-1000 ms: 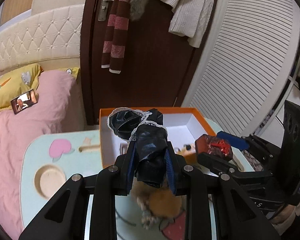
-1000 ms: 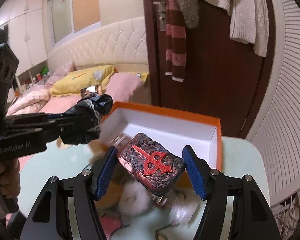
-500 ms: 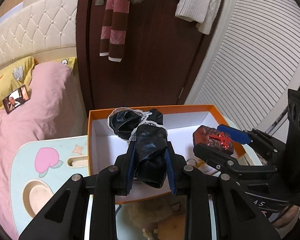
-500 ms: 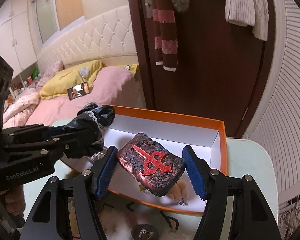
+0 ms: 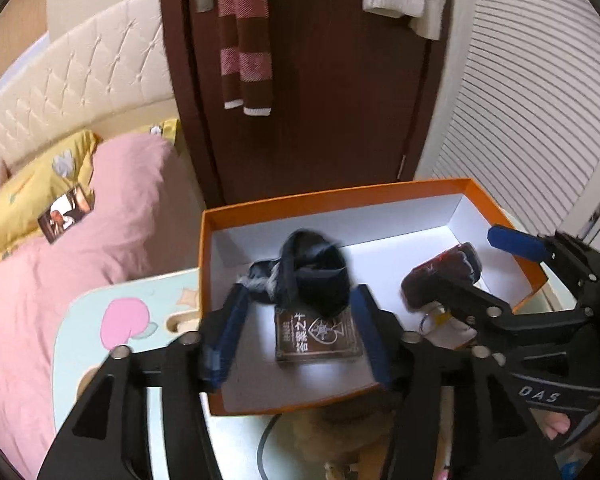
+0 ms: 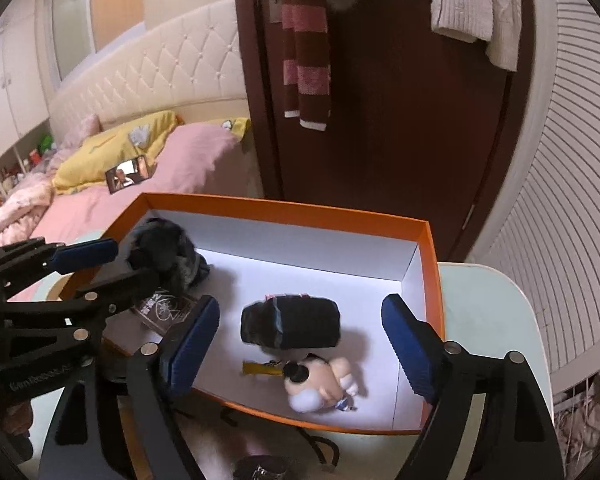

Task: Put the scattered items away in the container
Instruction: 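Open both tools and withdraw them from the box back over the table, then grasp the beaded keychain with left tool while right tool grasps the clear bubble-wrap ball, then carry the keychain into the orange box with left tool while right tool carries the bubble ball in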

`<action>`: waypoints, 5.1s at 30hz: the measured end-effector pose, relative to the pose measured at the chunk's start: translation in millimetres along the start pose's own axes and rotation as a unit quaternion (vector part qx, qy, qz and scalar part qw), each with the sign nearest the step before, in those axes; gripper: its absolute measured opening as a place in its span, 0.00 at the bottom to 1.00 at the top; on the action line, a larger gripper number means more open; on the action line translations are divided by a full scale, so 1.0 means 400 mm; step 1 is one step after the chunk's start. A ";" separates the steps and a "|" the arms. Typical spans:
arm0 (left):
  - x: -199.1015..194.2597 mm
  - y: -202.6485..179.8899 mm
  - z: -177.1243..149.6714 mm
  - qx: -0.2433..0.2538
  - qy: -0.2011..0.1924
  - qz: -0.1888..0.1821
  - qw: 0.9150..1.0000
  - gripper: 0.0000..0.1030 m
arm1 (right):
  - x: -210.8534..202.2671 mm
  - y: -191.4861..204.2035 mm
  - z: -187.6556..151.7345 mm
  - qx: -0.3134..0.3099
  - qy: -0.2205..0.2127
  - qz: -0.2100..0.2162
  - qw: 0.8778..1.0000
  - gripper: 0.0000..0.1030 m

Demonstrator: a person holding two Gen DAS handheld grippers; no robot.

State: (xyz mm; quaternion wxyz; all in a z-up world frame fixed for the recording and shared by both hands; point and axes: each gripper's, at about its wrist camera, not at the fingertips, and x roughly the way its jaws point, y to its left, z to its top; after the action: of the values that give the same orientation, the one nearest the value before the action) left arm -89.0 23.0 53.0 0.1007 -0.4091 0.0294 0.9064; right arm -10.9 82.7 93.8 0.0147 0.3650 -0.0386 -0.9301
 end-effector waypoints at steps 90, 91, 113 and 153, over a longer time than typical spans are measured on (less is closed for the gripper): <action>-0.109 0.021 -0.292 -0.053 0.026 -0.066 0.996 0.12 | -0.186 0.022 -0.309 0.087 0.033 -0.008 0.996 1.00; -0.117 0.027 -0.296 -0.057 0.024 -0.066 0.996 0.12 | -0.193 0.010 -0.302 0.099 0.026 0.001 0.995 1.00; -0.180 0.064 -0.299 -0.086 0.002 -0.068 0.994 0.10 | -0.141 -0.065 -0.246 0.122 0.051 -0.022 0.991 0.26; -0.122 -0.011 0.026 -0.033 -0.060 -0.109 0.992 0.10 | -0.125 0.036 0.011 0.038 -0.043 0.032 0.998 0.26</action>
State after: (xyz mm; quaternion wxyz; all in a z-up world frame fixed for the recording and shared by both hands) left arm -64.3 20.8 96.6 0.1867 -0.3582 -0.0517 0.9133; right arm 22.7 71.3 132.1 0.0288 0.3234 -0.0865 -0.9419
